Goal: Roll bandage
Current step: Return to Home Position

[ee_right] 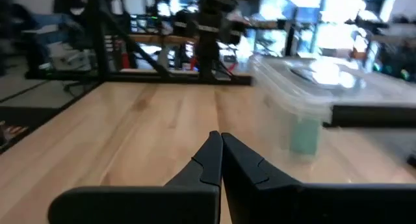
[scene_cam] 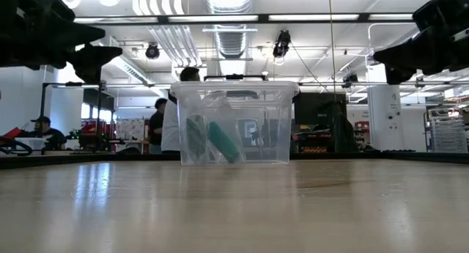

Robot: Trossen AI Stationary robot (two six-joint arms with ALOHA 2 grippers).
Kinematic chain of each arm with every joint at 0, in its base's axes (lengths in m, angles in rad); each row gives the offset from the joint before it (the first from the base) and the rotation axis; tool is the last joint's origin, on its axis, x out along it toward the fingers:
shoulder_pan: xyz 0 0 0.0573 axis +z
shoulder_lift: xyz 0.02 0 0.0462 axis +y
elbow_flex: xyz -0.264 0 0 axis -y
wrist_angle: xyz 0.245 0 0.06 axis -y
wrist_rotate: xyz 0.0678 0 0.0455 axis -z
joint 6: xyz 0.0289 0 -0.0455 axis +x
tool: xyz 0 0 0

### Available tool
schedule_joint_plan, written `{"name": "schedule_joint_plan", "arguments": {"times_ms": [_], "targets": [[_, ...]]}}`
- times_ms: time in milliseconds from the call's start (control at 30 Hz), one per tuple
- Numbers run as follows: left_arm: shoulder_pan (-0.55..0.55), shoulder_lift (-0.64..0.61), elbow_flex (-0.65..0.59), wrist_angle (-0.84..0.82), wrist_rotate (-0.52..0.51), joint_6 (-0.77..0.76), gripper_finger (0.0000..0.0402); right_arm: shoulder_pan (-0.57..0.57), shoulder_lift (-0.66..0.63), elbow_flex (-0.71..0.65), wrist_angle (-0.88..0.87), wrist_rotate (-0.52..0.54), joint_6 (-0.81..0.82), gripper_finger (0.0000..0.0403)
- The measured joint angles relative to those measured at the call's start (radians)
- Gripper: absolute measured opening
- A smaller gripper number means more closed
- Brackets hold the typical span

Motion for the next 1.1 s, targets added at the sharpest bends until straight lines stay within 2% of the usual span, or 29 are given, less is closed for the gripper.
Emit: {"name": "schedule_joint_plan", "arguments": {"times_ms": [100, 300, 367, 1100], "targets": [[0.000, 0.021, 0.000, -0.001, 0.000, 0.002, 0.0231, 0.005, -0.002, -0.002, 0.009, -0.023, -0.077, 0.0000], [0.000, 0.063, 0.000, -0.003, 0.001, 0.002, 0.0231, 0.004, 0.005, -0.007, 0.029, 0.127, -0.105, 0.0000], [0.000, 0.078, 0.000, -0.005, 0.001, 0.002, 0.0231, 0.004, 0.005, -0.006, 0.027, 0.145, -0.105, 0.0000], [0.000, 0.248, 0.001, -0.004, 0.001, 0.002, 0.0231, 0.004, 0.008, -0.006, 0.034, 0.145, -0.108, 0.0000]]}}
